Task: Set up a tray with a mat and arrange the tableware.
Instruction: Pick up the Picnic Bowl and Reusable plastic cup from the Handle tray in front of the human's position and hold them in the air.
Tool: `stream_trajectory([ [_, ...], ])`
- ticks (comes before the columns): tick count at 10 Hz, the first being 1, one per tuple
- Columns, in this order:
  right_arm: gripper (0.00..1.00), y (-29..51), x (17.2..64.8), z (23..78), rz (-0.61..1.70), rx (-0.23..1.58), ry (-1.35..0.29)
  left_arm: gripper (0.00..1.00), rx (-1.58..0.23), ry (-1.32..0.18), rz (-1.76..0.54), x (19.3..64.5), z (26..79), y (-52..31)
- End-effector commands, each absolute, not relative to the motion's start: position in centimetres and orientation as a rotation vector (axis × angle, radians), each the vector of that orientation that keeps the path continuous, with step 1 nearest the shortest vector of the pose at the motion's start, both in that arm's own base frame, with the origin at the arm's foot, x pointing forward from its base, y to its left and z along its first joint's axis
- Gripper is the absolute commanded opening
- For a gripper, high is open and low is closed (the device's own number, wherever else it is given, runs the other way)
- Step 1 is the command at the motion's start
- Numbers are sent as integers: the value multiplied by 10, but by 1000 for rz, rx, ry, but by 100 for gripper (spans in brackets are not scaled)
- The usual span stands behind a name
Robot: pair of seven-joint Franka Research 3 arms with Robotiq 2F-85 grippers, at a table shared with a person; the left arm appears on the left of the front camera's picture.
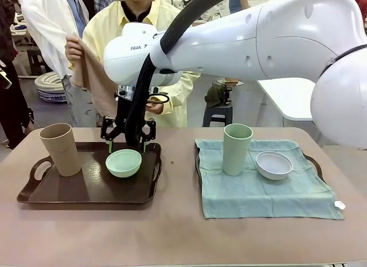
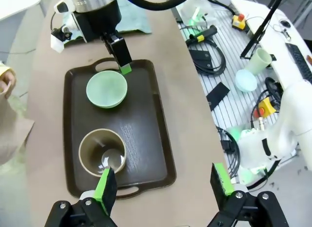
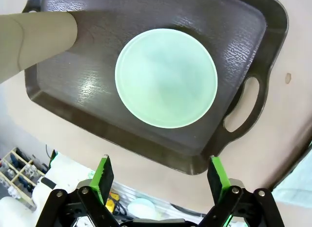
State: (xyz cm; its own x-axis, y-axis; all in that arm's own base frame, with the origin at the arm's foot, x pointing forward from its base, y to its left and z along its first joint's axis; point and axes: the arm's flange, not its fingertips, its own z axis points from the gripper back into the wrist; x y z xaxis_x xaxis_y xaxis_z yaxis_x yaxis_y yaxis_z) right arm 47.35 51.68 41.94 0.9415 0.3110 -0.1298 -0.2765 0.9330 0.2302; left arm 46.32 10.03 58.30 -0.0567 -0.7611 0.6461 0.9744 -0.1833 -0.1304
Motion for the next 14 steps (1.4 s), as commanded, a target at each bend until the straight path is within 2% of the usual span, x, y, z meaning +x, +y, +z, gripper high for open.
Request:
stream_trajectory([
  [1,100,514,470,417,295,226,177,100,-704,-410,-1647,462,582,101],
  [6,100,514,470,417,295,226,177,100,-705,-402,-1627,463,583,100],
  [8,100,517,474,419,302,211,166,100,-672,-513,-1796,459,555,93],
  [9,100,517,479,417,288,192,138,100,-692,-592,-1803,460,539,93],
  [11,100,526,482,411,269,154,79,100,-733,-696,-1697,469,505,97],
  [14,100,536,479,395,269,65,-7,100,-757,-668,-1502,479,469,98],
])
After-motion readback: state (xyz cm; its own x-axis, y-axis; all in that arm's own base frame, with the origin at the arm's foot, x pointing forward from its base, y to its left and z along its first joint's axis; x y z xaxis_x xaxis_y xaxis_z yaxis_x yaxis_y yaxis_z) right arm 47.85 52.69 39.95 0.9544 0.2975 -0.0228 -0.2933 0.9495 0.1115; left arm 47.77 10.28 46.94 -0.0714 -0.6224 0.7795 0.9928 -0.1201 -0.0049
